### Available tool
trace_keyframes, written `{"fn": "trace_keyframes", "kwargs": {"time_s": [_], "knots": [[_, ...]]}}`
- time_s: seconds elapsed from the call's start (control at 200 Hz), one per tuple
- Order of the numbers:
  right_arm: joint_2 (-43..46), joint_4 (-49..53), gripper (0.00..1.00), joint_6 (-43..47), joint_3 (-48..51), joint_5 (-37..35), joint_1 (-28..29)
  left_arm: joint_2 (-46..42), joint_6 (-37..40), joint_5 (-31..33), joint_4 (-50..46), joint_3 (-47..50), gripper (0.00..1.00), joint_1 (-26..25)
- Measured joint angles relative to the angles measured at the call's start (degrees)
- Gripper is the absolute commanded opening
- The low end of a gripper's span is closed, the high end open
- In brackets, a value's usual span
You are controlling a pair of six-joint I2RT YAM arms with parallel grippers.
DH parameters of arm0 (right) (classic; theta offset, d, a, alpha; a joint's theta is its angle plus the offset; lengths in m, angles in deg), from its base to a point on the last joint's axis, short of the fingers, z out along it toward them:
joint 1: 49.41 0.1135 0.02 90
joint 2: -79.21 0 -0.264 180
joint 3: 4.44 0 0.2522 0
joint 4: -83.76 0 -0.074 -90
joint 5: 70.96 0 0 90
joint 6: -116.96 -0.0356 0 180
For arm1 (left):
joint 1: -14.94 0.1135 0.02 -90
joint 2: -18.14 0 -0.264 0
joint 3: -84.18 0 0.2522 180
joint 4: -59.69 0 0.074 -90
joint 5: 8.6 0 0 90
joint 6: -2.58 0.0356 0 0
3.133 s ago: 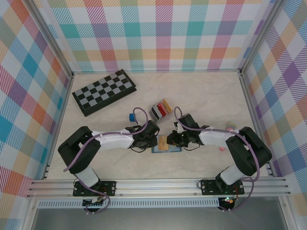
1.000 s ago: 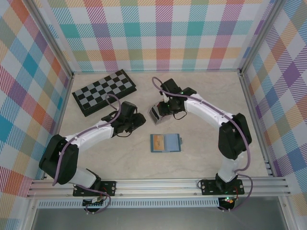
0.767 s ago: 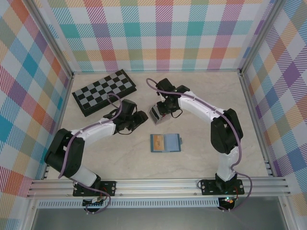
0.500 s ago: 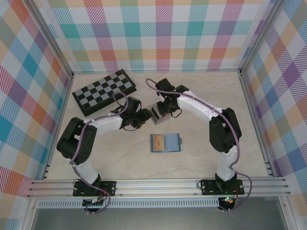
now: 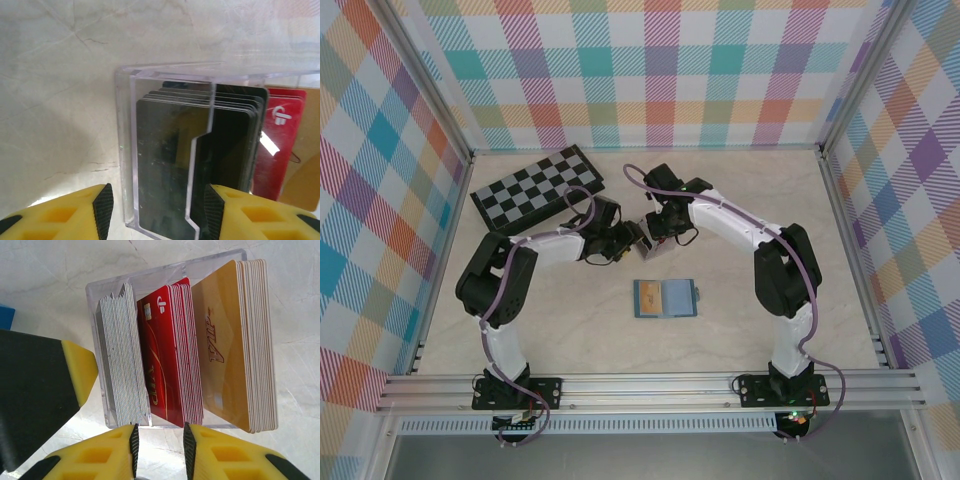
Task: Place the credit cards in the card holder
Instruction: Pick up the credit card from the storage box.
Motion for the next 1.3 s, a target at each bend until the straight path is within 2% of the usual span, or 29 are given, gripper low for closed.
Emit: {"fn": "trace_keyframes", "kwargs": {"time_s": [0.185,0.3,0.5,1.3], "knots": [[-0.17,0.0,0.32,0.07,-0.04,-0.02,-0.04,2.01,-0.22,-1.09,1.57,-0.42,0.55,0.22],[-0.52,-0.02,0.33,0.24,-0.28,-0.07,-0.04,2.05,-0.2,-1.16,1.81,-0.42,0.51,0.22],[-2.23,0.2,0.34,1.38,-1.9,-0.92,-0.04,2.05,-0.02,-1.11,1.81,-0.42,0.52,0.22],[-9.99,3.04,0.37,7.96,-9.31,-9.94,0.87,2.08,0.68,-1.11,1.73,-0.42,0.48,0.22]]}}
